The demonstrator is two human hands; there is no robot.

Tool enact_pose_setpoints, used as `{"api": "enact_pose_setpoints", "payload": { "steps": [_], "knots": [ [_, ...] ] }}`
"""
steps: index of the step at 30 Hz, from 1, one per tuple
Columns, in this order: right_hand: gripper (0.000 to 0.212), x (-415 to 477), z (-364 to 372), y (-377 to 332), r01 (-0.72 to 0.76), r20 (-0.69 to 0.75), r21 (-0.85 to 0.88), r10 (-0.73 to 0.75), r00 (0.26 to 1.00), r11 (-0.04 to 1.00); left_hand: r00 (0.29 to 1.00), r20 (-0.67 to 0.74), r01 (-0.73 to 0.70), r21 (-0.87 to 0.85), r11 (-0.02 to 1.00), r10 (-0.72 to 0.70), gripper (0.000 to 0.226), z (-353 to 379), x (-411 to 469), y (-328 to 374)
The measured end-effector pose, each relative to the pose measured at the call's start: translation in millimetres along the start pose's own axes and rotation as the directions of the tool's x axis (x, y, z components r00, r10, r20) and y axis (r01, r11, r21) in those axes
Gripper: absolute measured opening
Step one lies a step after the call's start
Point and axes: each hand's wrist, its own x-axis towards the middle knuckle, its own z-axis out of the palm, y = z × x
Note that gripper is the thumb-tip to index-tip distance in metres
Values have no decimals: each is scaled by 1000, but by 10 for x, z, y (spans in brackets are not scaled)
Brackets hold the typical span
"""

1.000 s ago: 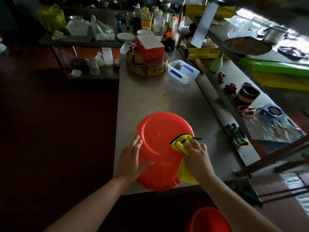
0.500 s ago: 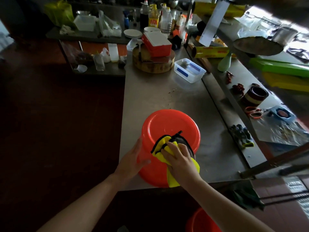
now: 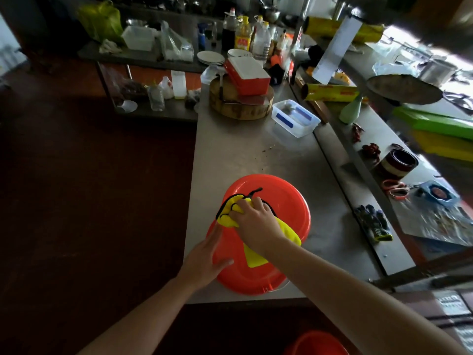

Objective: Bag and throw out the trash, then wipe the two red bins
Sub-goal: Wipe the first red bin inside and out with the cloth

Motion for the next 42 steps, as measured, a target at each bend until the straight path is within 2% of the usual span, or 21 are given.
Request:
{"api": "enact_pose_setpoints", "payload": {
  "steps": [7, 12, 15, 20, 22, 26, 30, 34, 42],
  "knots": [
    [27, 675, -43, 0, -101, 137, -93, 113, 984, 991, 1000, -4, 8, -12, 1000, -8, 104, 13, 25, -26],
    [31, 1043, -52, 209, -208, 210, -40, 212, 955, 977, 1000, -15, 8, 23, 1000, -8, 99, 49, 42, -79],
    [31, 1178, -54, 426, -284, 254, 1, 274, 928, 959, 999, -35, 20, 45, 999, -19, 88, 74, 36, -108],
    [30, 1200, -59, 824, -392, 295, 7, 373, 880, 920, 984, -159, -65, 100, 993, 81, 72, 10, 99, 34],
    [31, 1165, -61, 986, -452, 308, 28, 422, 852, 892, 976, -192, -79, 144, 986, 106, 74, 9, 134, 112],
    [30, 1031, -38, 1332, -581, 328, 130, 518, 790, 803, 973, -169, -108, 267, 958, 157, 85, 8, 215, 197],
    [22, 842, 16, 1613, -663, 336, 221, 582, 740, 715, 967, -115, -170, 379, 910, 228, 93, 2, 303, 222],
    [23, 593, 111, 1775, -687, 322, 287, 608, 725, 668, 970, -143, -127, 383, 915, 195, 85, 37, 390, 262],
    [35, -34, 160, 1826, -666, 203, 364, 642, 739, 651, 961, -137, -143, 502, 853, 241, 80, 17, 455, 313]
  ]
}}
